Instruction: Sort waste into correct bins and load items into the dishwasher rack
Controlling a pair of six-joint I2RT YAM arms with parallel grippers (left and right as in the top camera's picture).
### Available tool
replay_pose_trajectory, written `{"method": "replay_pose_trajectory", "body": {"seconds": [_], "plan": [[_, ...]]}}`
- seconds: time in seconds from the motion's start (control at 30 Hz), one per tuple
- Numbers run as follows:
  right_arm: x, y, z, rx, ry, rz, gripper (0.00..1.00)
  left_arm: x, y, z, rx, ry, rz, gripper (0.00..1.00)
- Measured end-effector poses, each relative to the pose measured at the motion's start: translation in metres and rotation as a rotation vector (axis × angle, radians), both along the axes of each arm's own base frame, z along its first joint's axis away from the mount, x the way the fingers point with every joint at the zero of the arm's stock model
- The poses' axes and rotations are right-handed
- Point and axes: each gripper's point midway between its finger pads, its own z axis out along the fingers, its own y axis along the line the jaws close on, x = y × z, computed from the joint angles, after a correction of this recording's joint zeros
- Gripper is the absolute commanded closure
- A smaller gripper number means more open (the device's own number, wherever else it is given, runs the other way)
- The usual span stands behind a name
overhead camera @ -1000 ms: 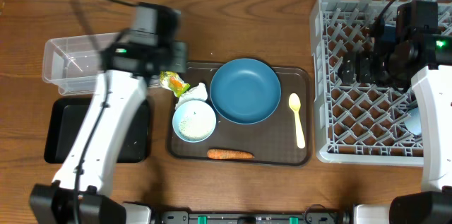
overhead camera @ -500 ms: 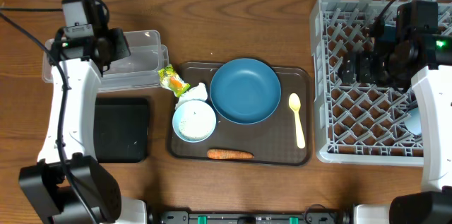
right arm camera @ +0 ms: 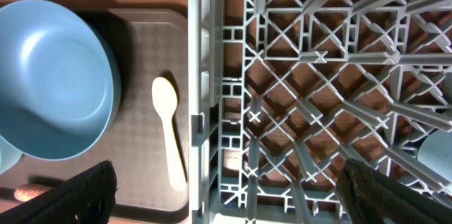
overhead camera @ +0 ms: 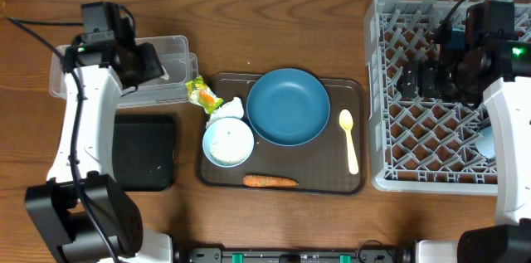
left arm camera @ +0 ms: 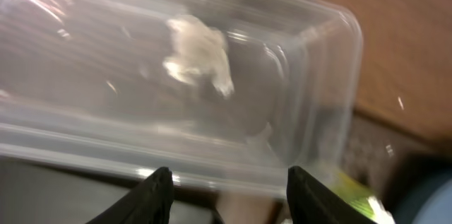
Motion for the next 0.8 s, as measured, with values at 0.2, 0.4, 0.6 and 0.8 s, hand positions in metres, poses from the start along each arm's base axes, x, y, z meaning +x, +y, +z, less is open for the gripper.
{"method": "replay_pose_trajectory", "body": {"seconds": [0.2, 0.4, 0.6, 0.8], "plan": [[0.0, 0.0, 0.0, 0.0, 0.0, 0.0, 0.01, -0.01, -0.056, -0.005, -0.017, 0.055, -0.12, 0.39], [0.0, 0.0, 0.0, 0.0, 0.0, 0.0, 0.01, -0.011, -0.099, -0.005, 0.078, 0.045, -0.208, 0.35], [0.0, 0.0, 0.0, 0.0, 0.0, 0.0, 0.01, -0.002, -0.105, 0.002, 0.196, -0.009, -0.191, 0.34], [0.0, 0.0, 0.0, 0.0, 0.0, 0.0, 0.01, 0.007, -0.099, 0.003, 0.238, -0.035, -0.163, 0.31]]}}
